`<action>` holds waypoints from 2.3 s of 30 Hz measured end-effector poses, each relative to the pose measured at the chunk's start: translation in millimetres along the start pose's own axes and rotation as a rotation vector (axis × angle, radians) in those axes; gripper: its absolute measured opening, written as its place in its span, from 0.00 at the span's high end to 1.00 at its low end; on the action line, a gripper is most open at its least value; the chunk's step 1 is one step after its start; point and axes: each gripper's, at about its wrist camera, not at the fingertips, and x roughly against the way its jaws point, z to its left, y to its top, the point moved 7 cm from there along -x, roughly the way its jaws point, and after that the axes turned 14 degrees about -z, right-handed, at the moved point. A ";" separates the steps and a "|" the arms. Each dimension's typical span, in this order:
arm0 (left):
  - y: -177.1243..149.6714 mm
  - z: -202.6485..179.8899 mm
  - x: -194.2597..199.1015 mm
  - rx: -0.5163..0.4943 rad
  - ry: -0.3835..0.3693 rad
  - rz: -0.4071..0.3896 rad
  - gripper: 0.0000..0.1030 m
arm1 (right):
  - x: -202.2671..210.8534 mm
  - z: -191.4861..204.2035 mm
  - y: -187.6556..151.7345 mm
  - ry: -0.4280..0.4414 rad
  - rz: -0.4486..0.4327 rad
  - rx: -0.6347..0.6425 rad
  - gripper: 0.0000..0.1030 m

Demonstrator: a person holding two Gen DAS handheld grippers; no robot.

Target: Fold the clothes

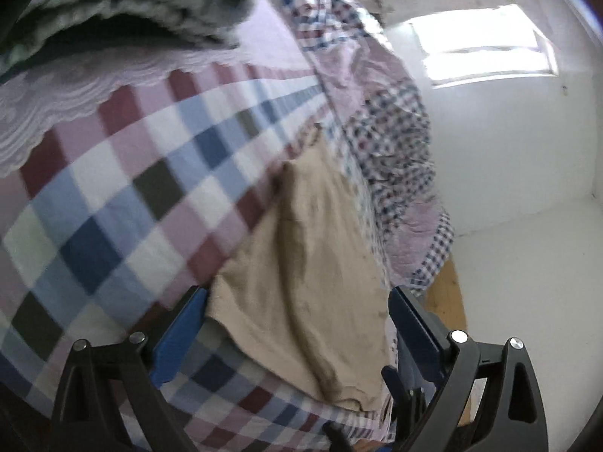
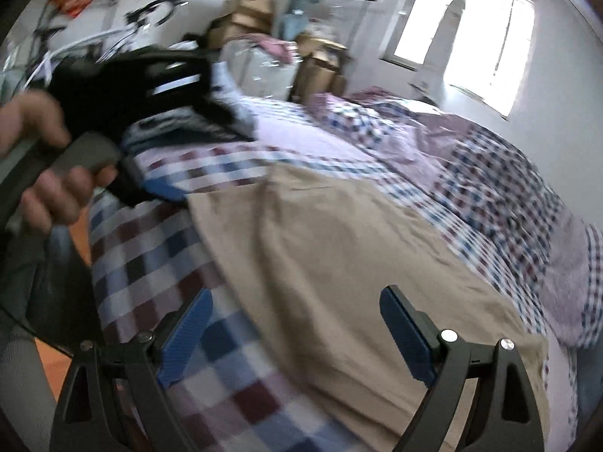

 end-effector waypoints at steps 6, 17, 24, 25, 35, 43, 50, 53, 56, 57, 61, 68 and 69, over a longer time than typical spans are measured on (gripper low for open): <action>4.4 9.2 -0.1 0.013 0.044 0.003 0.51 | -7.5 15.8 -3.7 -0.010 0.006 0.062 0.11; -3.1 8.2 5.7 0.016 0.053 0.045 0.97 | -18.3 26.5 2.2 -0.090 -0.001 0.185 0.11; 2.2 -19.6 21.3 -0.040 -0.054 0.033 0.98 | -50.9 41.9 10.0 -0.155 0.033 0.291 0.11; 3.3 -23.6 23.8 -0.045 -0.075 0.031 0.98 | -56.0 42.6 11.6 -0.164 0.035 0.299 0.11; 9.6 -32.0 32.0 -0.031 -0.123 0.042 0.98 | -88.4 32.5 33.9 -0.269 0.021 0.346 0.11; 8.9 -31.0 32.3 -0.019 -0.127 0.053 0.98 | -112.6 27.7 35.3 -0.344 0.065 0.379 0.44; 8.7 -30.1 33.0 -0.018 -0.122 0.062 0.98 | -118.2 31.3 40.0 -0.338 0.046 0.415 0.68; 8.5 -30.1 31.9 -0.021 -0.118 0.066 0.98 | -123.7 30.8 39.1 -0.340 0.057 0.423 0.69; 8.4 -30.2 31.1 -0.025 -0.115 0.069 0.98 | -128.6 25.6 36.8 -0.346 0.080 0.398 0.75; 8.5 -30.6 31.1 -0.027 -0.116 0.068 0.98 | -129.8 23.6 36.1 -0.348 0.087 0.386 0.81; 8.9 -33.1 30.9 -0.040 -0.120 0.071 0.98 | -128.9 20.2 40.0 -0.361 0.084 0.375 0.90; 11.0 -53.5 28.4 -0.156 -0.135 0.087 0.93 | -130.5 17.8 39.4 -0.297 0.105 0.324 0.92; 11.7 -56.2 28.0 -0.169 -0.138 0.087 0.89 | -130.5 17.3 39.2 -0.285 0.109 0.314 0.92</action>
